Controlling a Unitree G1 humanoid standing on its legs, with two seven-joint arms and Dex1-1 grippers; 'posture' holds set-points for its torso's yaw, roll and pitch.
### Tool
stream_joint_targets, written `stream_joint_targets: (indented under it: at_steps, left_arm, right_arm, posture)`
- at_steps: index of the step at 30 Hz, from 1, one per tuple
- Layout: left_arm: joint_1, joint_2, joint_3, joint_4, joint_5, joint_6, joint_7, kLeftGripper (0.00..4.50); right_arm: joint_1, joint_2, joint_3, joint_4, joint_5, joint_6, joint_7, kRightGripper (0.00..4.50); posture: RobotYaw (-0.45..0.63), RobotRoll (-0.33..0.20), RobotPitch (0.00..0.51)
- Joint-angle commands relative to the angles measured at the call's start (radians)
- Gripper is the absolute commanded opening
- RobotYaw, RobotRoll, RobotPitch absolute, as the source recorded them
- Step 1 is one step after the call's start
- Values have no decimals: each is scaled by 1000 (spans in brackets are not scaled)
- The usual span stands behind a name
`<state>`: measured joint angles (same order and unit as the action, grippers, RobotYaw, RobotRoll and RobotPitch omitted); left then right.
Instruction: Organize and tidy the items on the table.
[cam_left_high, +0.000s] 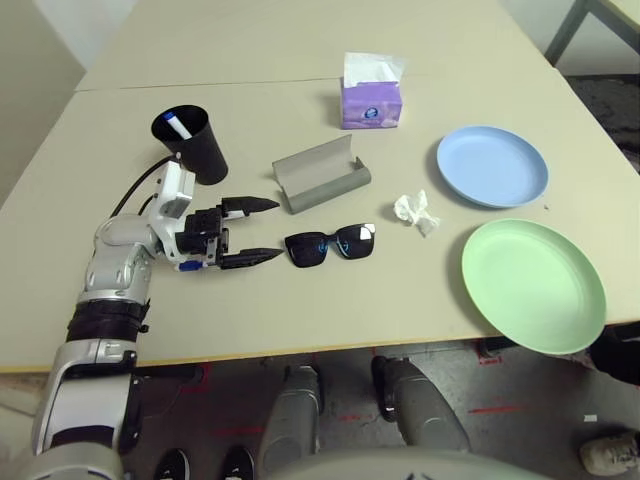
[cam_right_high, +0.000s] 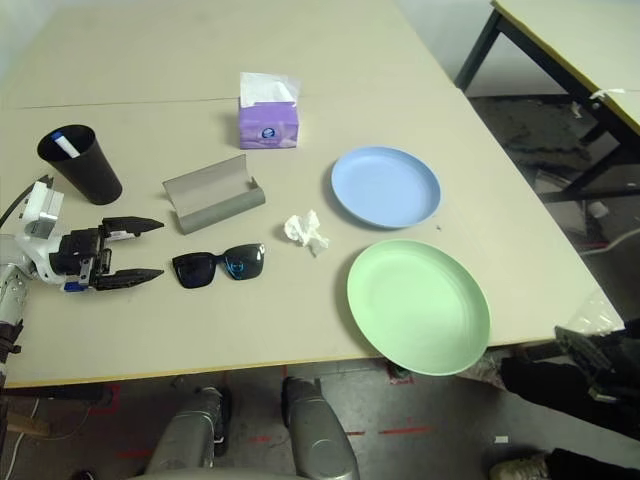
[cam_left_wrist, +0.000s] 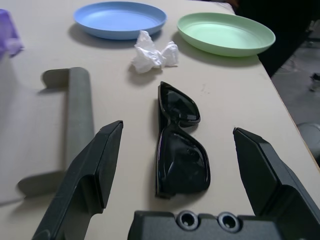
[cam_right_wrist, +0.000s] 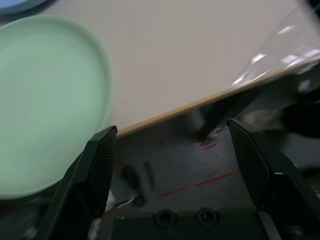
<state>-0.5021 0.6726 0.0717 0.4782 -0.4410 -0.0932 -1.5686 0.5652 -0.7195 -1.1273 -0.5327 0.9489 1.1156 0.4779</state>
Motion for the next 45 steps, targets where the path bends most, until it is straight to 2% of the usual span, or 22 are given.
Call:
stream_joint_targets:
  at_steps: [1,8,17,26,43,45]
  left_arm:
    - [7,-2,-7,4,13,-11,-8,4483]
    - [34,6,7,-21,8,-5,12,4483]
    - [106,25,25,-117,-14,26,50,4483]
    - [139,19,35,-204,-26,66,92,4483]
    - [141,14,34,-235,-38,69,130,4483]
    - [140,14,36,-236,-40,67,133,4500]
  right_arm:
    - [-33,-8,24,-11,56,39,-21,4500]
    - [-114,-46,153,-13,127,105,-33,4500]
    - [-187,-71,292,27,97,98,-28,4500]
    - [-194,-77,327,69,61,79,-10,4500]
    - [-254,-71,386,97,52,95,-15,4500]
    - [-261,-72,389,98,55,101,-14,4110]
  posture:
    - [-339,0,194]
    - [-298,0,200]
    - [-260,0,206]
    - [-248,0,203]
    - [-234,0,197]
    - [-230,0,195]
